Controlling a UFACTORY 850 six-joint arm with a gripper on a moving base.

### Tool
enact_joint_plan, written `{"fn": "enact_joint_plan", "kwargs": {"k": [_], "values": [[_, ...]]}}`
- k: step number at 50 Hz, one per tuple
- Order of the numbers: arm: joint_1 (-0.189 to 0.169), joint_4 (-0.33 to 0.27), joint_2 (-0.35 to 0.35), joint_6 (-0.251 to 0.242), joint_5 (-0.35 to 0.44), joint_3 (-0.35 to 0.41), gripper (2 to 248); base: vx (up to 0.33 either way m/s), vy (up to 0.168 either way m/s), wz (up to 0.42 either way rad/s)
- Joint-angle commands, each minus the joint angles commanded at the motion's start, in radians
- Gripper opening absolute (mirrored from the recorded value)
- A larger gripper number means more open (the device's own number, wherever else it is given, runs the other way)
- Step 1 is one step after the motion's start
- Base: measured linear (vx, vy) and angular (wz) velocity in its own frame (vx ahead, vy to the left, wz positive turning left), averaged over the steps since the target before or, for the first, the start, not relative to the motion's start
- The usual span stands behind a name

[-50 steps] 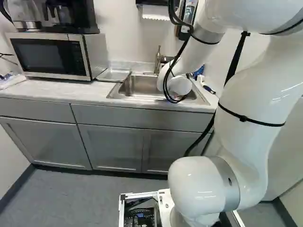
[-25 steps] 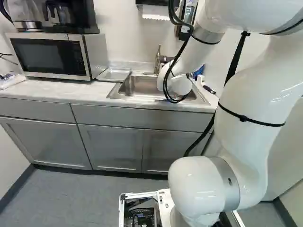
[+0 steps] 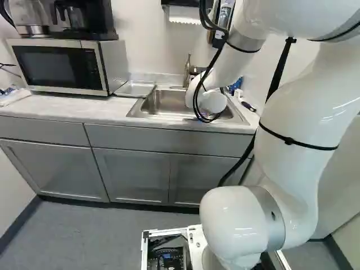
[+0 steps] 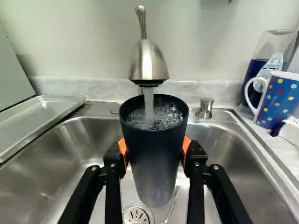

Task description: Rinse the cup and place it in the tray

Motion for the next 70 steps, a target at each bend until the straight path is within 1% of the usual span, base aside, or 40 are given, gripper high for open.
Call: {"fn": "enact_joint_plan", "kwargs": {"k": [30,70], "values": [[0.088,0.000,-0.040,0.000,0.000,-0.044,125,0.000,0.000,0.000],[0.204,0.000,-0.059,0.000,0.000,-0.065,125,0.000,0.000,0.000]]}}
